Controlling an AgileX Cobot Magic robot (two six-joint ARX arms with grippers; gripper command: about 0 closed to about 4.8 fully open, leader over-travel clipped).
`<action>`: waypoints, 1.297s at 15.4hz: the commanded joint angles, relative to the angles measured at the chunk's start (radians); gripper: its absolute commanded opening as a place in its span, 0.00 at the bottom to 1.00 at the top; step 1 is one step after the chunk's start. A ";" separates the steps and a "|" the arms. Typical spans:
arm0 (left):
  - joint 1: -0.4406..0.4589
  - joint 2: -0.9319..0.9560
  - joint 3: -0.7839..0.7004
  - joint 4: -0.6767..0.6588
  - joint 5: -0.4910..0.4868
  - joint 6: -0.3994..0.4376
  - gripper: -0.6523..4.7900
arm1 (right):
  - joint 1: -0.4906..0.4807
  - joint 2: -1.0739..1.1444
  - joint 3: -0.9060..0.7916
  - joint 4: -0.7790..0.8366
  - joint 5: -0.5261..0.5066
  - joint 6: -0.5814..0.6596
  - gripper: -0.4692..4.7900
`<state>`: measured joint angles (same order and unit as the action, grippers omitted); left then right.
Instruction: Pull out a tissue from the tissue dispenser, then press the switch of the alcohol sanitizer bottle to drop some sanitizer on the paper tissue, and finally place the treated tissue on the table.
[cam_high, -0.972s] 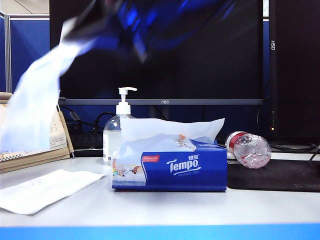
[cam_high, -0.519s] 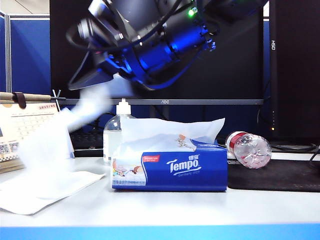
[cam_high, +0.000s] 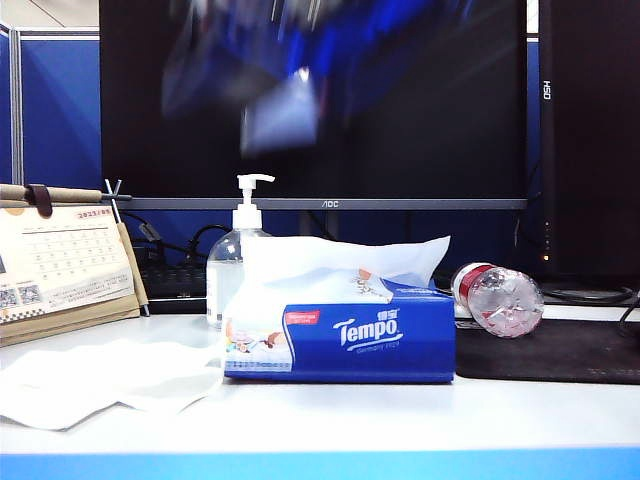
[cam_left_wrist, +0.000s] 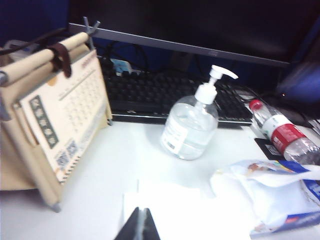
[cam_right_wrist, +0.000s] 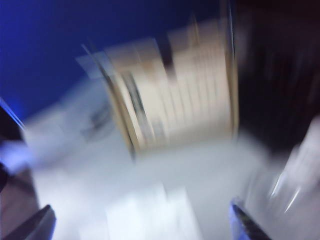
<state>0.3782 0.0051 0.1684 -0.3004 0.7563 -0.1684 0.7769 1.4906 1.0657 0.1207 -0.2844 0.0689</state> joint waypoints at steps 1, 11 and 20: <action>-0.031 -0.001 0.000 0.002 -0.019 0.008 0.11 | -0.002 -0.246 0.008 -0.078 0.140 -0.107 0.73; -0.150 -0.001 0.000 0.002 -0.019 -0.093 0.11 | -0.002 -1.244 -0.503 -0.451 0.652 0.002 0.09; -0.149 0.006 0.001 -0.005 -0.031 -0.093 0.11 | -0.002 -1.374 -0.697 -0.536 0.803 0.215 0.09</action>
<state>0.2306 0.0124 0.1665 -0.3180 0.7303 -0.2626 0.7731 0.1211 0.3664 -0.4248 0.5129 0.2771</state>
